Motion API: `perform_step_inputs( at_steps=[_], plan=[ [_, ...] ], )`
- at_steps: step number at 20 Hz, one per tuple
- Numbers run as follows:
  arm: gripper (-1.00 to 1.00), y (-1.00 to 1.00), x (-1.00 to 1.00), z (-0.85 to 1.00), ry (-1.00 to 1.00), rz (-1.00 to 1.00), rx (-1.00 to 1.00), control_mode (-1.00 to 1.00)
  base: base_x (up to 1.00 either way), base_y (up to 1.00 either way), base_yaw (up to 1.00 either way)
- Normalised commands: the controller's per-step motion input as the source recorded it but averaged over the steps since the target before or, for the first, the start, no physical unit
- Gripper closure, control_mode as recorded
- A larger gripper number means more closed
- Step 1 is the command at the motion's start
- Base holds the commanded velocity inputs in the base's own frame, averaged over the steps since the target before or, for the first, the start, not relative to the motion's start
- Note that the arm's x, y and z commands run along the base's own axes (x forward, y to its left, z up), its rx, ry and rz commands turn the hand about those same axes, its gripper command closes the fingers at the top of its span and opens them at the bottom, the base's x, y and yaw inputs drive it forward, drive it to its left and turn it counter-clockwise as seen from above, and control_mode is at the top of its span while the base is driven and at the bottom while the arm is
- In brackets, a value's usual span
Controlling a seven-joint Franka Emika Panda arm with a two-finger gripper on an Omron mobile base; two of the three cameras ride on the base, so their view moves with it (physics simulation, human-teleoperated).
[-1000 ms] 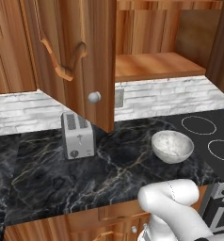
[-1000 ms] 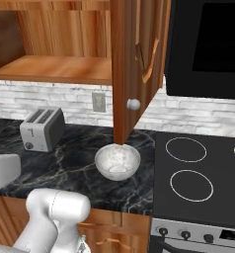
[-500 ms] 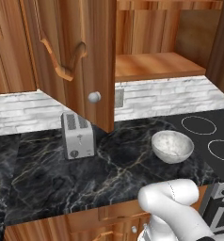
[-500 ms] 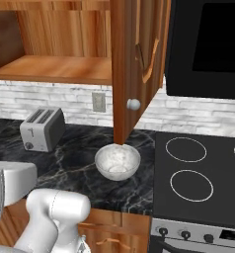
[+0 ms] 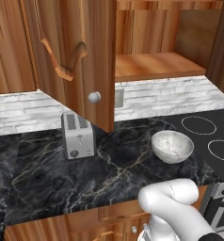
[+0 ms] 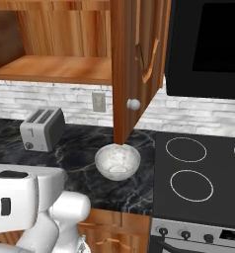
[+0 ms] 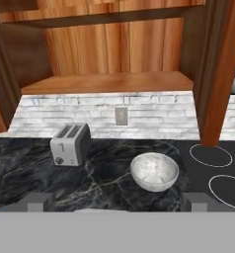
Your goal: Open the cabinet and move the ladle to the pot. Then close the cabinet.
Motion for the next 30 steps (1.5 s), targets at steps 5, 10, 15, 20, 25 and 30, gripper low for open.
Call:
perform_step_inputs(
  at_steps=[5, 10, 15, 20, 25, 30],
  plan=[
    [-1.00, -0.25, 0.05, 0.00, 0.00, 0.00, 0.00, -1.00, 0.00, 0.00, 0.00],
    [-1.00, -0.14, 0.06, 0.00, 0.00, 0.00, 0.00, -1.00, 0.00, 0.00, 0.00],
    [-1.00, -0.21, 0.02, 0.00, 0.00, 0.00, 0.00, -1.00, 0.00, 0.00, 0.00],
    [-1.00, -0.28, 0.04, 0.00, -0.01, 0.04, 0.06, -1.00, 0.00, 0.00, 0.00],
    [-1.00, -0.33, 0.22, 0.00, -0.03, 0.05, 0.19, -1.00, 0.00, 0.00, 0.00],
    [-1.00, -0.22, 0.35, 0.00, -0.03, 0.07, 0.20, -1.00, 0.00, 0.00, 0.00]
  ],
)
